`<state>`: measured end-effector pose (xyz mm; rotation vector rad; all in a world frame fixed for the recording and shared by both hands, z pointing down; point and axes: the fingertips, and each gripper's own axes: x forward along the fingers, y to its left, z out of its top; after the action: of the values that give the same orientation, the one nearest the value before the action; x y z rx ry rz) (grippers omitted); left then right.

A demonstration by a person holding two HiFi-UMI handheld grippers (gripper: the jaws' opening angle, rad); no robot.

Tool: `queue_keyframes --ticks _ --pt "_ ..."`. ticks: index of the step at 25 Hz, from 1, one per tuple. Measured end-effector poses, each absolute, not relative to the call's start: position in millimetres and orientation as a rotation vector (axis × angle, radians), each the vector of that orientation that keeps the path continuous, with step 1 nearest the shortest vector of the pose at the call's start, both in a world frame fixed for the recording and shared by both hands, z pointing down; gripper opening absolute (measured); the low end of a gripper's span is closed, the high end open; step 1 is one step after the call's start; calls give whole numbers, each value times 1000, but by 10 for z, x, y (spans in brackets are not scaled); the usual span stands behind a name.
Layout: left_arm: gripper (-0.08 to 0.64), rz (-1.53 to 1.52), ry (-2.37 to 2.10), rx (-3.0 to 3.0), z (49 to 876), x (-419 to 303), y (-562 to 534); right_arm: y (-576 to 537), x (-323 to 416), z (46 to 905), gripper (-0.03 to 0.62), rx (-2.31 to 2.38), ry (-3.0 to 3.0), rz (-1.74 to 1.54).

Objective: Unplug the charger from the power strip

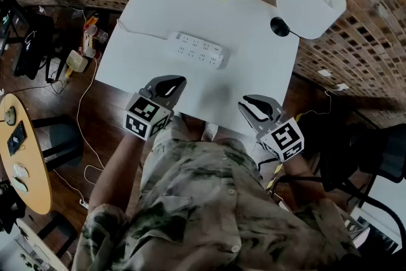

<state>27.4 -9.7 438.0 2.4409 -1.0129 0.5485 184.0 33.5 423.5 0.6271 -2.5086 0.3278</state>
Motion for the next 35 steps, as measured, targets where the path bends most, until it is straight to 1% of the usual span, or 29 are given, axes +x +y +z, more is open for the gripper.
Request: queue_keyframes --ticks 4,7,12,16,22,24,28,35 --pt "2 650 -929 2498 4714 286 -782 -119 1683 4428 81 637 -2459 320" --pt "2 749 -779 2500 5044 381 -1117 -390 1539 4599 84 636 -2394 307" --pt "1 817 -471 2424 5480 671 -1339 -724 1393 4847 95 607 -2260 260" --pt "0 829 -323 2279 5763 787 -1395 -908 1358 5080 101 580 -2142 255" --pt "-2 897 -183 2124 5892 873 -1405 -1192 1195 5341 131 450 -2041 200" --pt "0 927 -136 2046 5941 903 -1378 -1243 1153 5446 132 388 -2006 196" --pt "-2 836 -84 1861 5948 929 -1366 -1271 1072 5601 133 284 -1951 207" --pt "-2 832 -68 1822 5947 934 -1358 -1261 963 5746 129 170 -1876 209"
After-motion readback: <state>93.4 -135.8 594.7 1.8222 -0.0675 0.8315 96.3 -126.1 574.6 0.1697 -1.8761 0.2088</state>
